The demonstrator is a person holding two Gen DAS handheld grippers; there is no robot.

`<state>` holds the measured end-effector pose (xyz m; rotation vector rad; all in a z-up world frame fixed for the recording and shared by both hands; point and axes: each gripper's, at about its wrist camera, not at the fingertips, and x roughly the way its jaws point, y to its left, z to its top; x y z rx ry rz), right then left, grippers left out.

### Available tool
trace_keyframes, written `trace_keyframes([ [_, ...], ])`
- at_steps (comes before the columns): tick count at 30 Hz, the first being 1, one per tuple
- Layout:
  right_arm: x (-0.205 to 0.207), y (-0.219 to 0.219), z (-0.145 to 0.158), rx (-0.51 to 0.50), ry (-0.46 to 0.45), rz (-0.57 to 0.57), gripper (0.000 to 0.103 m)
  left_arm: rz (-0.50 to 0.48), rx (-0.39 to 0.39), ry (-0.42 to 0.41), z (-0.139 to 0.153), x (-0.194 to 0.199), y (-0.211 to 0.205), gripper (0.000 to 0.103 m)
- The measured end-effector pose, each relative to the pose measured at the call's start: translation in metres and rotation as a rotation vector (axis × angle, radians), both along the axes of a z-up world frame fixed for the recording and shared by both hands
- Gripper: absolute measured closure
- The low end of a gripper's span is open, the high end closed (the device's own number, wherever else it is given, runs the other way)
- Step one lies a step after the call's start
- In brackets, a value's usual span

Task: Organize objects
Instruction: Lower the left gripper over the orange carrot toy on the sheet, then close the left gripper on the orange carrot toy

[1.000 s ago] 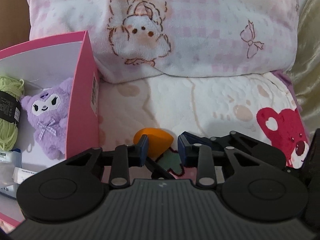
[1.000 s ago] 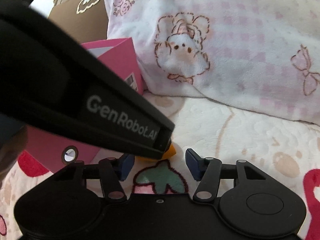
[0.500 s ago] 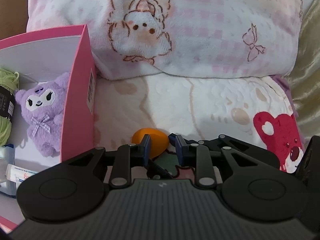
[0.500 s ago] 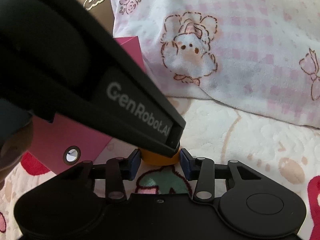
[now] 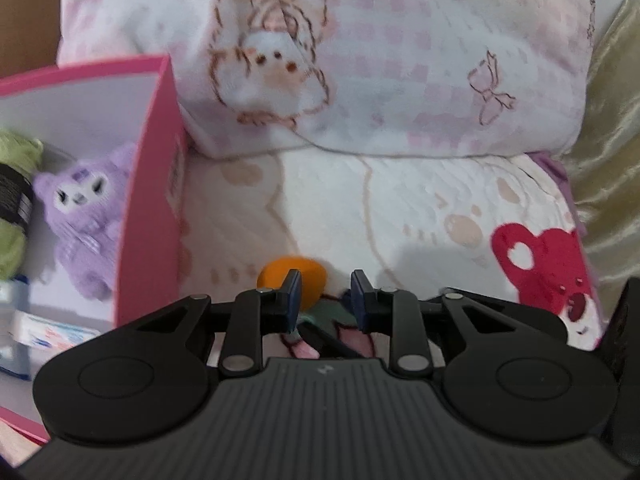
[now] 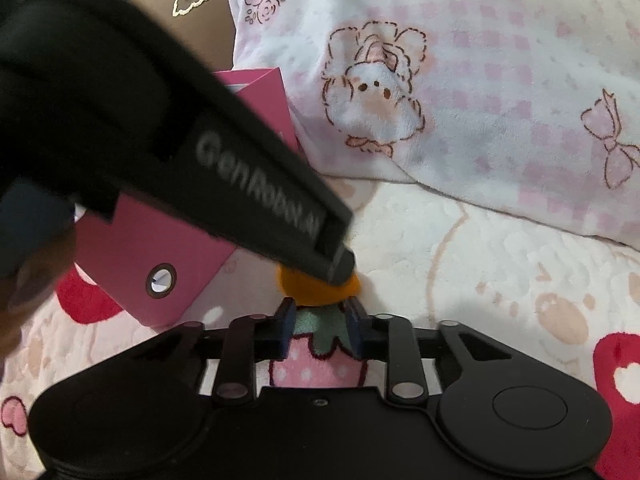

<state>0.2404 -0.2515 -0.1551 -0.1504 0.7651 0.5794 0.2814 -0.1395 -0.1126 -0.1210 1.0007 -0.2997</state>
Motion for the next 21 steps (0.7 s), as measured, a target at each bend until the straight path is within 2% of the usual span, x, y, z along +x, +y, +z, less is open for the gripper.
trace_keyframes([
  [1,0.000,0.000,-0.002,-0.005,-0.010,0.000,0.058,0.008,0.011,-0.009,0.001,0.000,0.000,0.077],
  [4,0.003,0.000,-0.009,0.007,-0.009,-0.002,0.056,0.037,0.034,0.000,0.001,0.005,-0.001,0.074],
  [6,0.006,0.002,-0.013,0.026,-0.010,0.001,0.050,0.050,0.045,0.019,-0.001,0.009,-0.002,0.074],
  [8,0.006,0.005,-0.015,0.049,-0.030,0.017,0.040,0.064,0.049,0.045,-0.003,0.013,-0.001,0.074],
  [10,0.007,0.008,-0.016,0.061,-0.055,0.038,0.036,0.075,0.039,0.060,-0.003,0.017,0.002,0.074],
  [12,0.011,0.012,-0.021,0.045,-0.077,0.039,0.037,0.088,0.031,0.074,-0.003,0.020,0.006,0.074],
  [14,0.017,0.013,-0.027,0.028,-0.069,0.029,0.048,0.094,0.023,0.084,-0.003,0.022,0.010,0.074],
  [21,0.016,-0.015,-0.020,0.059,-0.056,0.007,0.052,0.069,0.004,0.073,0.001,0.018,0.009,0.074],
])
